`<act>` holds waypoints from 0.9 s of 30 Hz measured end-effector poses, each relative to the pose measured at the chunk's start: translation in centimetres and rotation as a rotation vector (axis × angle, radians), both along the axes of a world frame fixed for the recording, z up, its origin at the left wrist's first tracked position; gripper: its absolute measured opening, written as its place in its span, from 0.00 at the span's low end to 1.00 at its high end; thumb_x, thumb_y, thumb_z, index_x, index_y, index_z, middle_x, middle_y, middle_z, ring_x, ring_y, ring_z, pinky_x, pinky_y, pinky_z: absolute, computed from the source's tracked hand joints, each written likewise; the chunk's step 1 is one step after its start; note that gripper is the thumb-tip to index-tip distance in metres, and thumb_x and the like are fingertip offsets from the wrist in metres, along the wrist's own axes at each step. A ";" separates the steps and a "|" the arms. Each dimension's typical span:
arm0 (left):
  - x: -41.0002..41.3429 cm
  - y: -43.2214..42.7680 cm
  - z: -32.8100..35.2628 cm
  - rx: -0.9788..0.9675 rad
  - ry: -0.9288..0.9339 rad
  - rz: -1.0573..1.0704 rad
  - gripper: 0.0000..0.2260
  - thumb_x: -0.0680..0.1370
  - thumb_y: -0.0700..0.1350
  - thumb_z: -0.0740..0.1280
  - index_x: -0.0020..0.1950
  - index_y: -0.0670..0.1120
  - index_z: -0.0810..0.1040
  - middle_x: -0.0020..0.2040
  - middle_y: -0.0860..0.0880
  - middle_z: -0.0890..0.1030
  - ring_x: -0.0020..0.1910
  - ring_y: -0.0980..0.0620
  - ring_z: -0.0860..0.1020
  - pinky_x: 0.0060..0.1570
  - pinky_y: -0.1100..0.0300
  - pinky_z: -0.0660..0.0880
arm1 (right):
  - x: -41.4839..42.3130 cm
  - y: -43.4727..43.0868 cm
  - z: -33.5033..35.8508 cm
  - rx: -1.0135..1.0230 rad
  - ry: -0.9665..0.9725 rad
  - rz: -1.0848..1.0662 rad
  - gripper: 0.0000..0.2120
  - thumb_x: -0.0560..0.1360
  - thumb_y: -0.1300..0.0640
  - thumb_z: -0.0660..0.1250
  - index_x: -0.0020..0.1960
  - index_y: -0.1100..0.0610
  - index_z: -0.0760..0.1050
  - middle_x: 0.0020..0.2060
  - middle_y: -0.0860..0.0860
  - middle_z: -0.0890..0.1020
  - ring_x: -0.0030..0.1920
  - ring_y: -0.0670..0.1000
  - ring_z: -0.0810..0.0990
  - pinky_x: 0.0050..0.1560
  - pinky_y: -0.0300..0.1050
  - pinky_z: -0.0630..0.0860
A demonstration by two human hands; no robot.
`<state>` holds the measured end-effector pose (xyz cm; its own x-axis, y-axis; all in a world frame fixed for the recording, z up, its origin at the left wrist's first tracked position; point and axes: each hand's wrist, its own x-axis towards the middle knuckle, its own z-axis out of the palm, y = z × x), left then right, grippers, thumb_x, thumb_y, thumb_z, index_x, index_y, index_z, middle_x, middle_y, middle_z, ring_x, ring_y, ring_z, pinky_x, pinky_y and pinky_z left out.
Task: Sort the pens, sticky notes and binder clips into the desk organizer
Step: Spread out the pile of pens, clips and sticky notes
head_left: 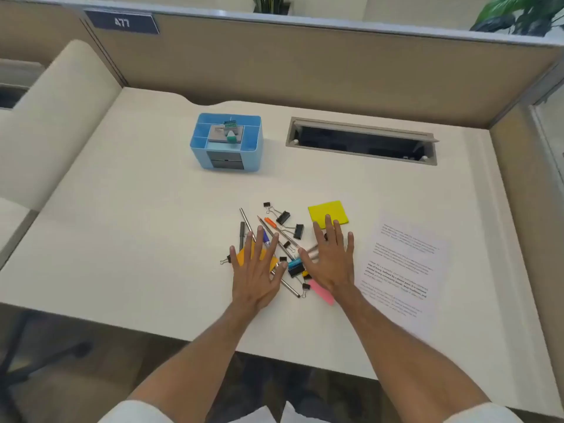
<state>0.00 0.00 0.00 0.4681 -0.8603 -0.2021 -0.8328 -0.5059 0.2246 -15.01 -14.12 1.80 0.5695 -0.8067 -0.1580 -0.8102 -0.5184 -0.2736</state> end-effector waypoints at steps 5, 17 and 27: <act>0.6 0.0 -1.5 -0.026 0.009 0.016 0.33 0.86 0.69 0.51 0.87 0.64 0.40 0.88 0.54 0.32 0.89 0.45 0.37 0.83 0.26 0.44 | 0.3 -1.1 -1.2 -0.026 0.061 -0.032 0.41 0.82 0.30 0.53 0.88 0.46 0.45 0.87 0.50 0.41 0.87 0.54 0.39 0.84 0.67 0.43; 1.6 -0.2 -3.0 -0.053 0.000 0.004 0.36 0.85 0.70 0.53 0.88 0.62 0.43 0.89 0.52 0.37 0.89 0.44 0.40 0.83 0.26 0.46 | 2.0 -0.6 -2.9 -0.050 0.044 -0.072 0.39 0.83 0.30 0.53 0.88 0.47 0.51 0.87 0.51 0.47 0.87 0.56 0.42 0.84 0.65 0.45; 4.2 0.1 -3.3 -0.042 0.010 0.013 0.35 0.85 0.71 0.51 0.88 0.63 0.40 0.89 0.54 0.37 0.89 0.45 0.40 0.83 0.27 0.44 | 4.9 -0.5 -3.6 -0.080 0.026 0.005 0.35 0.83 0.30 0.52 0.86 0.37 0.47 0.87 0.51 0.48 0.87 0.56 0.43 0.83 0.69 0.47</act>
<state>4.22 0.06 -3.26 0.4774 -0.8620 -0.1702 -0.8240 -0.5065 0.2540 -10.16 -14.58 -1.79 0.5704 -0.8143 -0.1077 -0.8136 -0.5421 -0.2104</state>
